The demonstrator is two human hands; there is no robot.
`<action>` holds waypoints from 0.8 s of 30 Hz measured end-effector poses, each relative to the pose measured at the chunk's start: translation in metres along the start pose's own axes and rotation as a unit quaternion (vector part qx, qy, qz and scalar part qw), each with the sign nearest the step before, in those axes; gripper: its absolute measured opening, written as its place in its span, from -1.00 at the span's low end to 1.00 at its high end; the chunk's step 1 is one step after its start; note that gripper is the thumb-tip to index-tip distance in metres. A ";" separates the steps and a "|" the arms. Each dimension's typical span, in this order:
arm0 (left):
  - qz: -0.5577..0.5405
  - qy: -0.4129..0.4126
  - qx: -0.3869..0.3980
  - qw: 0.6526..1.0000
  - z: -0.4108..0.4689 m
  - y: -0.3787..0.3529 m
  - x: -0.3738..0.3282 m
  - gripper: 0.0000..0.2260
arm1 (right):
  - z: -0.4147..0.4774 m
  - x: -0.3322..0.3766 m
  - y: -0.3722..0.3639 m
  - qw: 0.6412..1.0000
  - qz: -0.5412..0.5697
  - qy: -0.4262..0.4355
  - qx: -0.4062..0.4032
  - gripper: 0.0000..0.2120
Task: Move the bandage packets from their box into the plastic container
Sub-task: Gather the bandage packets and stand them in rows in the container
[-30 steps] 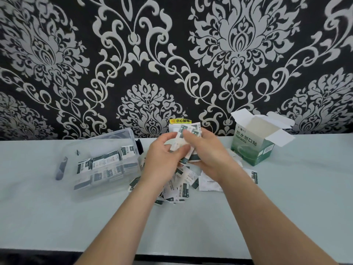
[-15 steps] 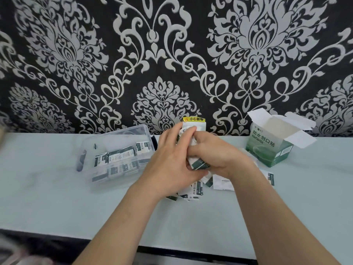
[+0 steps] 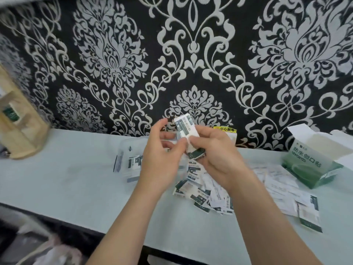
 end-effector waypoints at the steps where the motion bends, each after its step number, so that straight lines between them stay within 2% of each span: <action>1: -0.037 0.020 0.003 0.999 0.003 0.006 0.003 -0.64 | 0.002 -0.003 -0.012 1.000 -0.021 0.013 0.002 -0.72; 4: -0.037 0.008 -0.019 0.999 0.008 0.027 0.007 -0.76 | 0.005 -0.009 -0.038 0.995 -0.084 0.046 -0.002 -0.70; 8: -0.018 -0.021 -0.050 0.998 0.015 0.057 0.007 -0.69 | 0.011 -0.002 -0.054 0.961 -0.248 0.123 0.009 -0.75; 10: 0.002 -0.026 -0.046 0.999 0.020 0.068 0.008 -0.65 | 0.015 -0.003 -0.063 0.954 -0.271 0.124 0.018 -0.81; 14: 0.104 -0.030 -0.036 0.993 0.031 0.083 0.013 -0.73 | 0.027 -0.014 -0.077 0.957 -0.278 0.081 0.027 -0.86; 19: 0.205 -0.047 -0.071 0.975 0.034 0.096 0.015 -0.83 | 0.042 -0.026 -0.091 0.947 -0.312 0.005 0.073 -0.93; 21: 0.227 -0.020 -0.107 0.968 0.038 0.110 0.022 -0.79 | 0.049 -0.031 -0.094 0.924 -0.369 -0.032 0.097 -0.99; 24: 0.227 0.052 -0.113 0.966 0.047 0.127 0.046 -0.76 | 0.055 -0.052 -0.101 0.869 -0.459 -0.105 0.156 -0.91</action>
Point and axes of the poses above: each hand's wrist, its own z-axis towards the middle knuckle, its own y-axis out of the back of the hand, x = y × z, the point moved 9 cm from there along z, towards the middle knuckle, and after that the axes turned 13 degrees about y, right-handed, at the moved point
